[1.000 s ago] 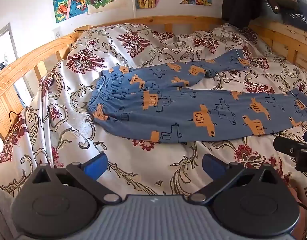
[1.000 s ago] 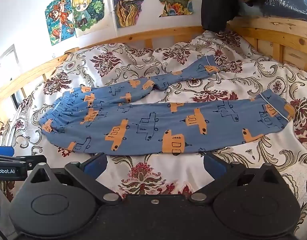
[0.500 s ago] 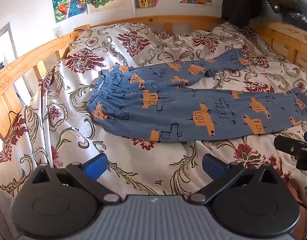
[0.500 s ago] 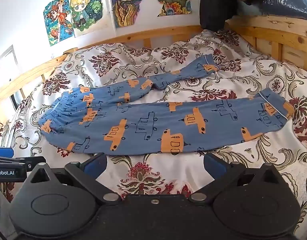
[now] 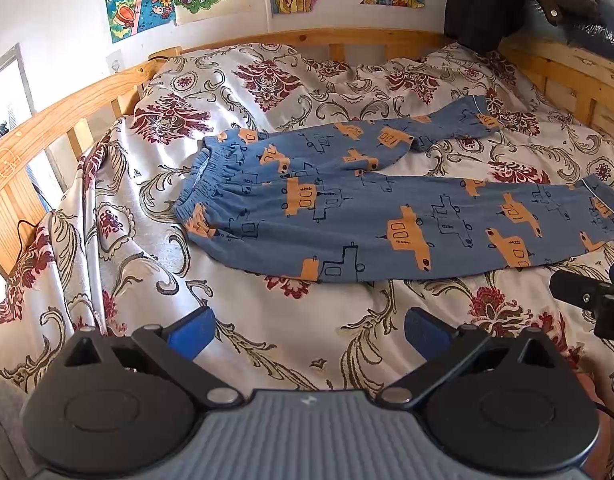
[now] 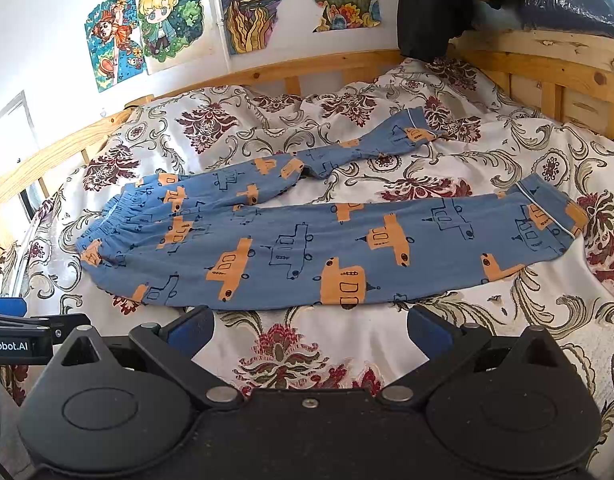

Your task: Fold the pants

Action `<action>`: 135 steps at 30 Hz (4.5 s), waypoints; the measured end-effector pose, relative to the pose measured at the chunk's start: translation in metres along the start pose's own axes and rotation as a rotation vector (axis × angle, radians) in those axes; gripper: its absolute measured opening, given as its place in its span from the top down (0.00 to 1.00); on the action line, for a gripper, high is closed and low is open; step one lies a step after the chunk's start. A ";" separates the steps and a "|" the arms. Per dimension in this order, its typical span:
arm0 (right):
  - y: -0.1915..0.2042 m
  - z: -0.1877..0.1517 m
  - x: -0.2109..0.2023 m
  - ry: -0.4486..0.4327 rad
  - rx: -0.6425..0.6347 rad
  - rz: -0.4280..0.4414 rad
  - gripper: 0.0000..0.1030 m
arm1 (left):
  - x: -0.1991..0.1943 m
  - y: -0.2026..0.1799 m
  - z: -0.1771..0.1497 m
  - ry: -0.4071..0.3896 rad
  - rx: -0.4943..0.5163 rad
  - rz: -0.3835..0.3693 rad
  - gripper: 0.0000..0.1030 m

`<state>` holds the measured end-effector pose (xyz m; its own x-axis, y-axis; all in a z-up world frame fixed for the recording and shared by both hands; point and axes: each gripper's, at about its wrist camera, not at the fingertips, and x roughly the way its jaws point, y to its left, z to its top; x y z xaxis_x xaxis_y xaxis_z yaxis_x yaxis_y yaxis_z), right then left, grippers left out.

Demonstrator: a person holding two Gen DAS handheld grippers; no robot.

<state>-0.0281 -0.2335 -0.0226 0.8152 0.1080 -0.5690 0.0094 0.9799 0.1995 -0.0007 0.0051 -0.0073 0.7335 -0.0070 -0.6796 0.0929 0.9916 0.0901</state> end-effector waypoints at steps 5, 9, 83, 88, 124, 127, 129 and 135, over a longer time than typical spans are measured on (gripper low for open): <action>0.000 0.000 0.000 0.001 0.001 0.000 0.00 | 0.001 0.000 0.000 0.006 -0.008 0.001 0.00; 0.000 0.000 0.000 0.001 0.001 0.000 0.00 | 0.001 0.001 0.001 0.007 -0.007 0.000 0.00; 0.015 0.302 0.462 0.332 -0.529 0.383 0.23 | 0.365 0.119 0.295 0.325 0.499 -0.323 0.43; 0.029 0.297 0.501 0.442 -0.661 0.412 0.24 | 0.385 0.125 0.297 0.441 0.501 -0.345 0.64; 0.000 0.230 0.259 -0.018 -0.708 0.211 1.00 | 0.241 0.092 0.265 0.133 0.516 -0.294 0.99; 0.001 0.200 0.230 -0.018 -0.723 0.175 1.00 | 0.215 0.085 0.241 0.078 0.584 -0.279 0.99; 0.004 0.178 0.212 -0.017 -0.734 0.150 1.00 | 0.202 0.081 0.223 0.059 0.595 -0.278 0.99; 0.015 0.119 0.180 -0.014 -0.721 0.087 1.00 | 0.180 0.066 0.157 -0.004 0.652 -0.253 0.99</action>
<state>0.1878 -0.2197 -0.0271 0.8029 0.1935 -0.5639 -0.4361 0.8355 -0.3342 0.2434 0.0490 -0.0093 0.6383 -0.2290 -0.7349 0.6454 0.6796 0.3487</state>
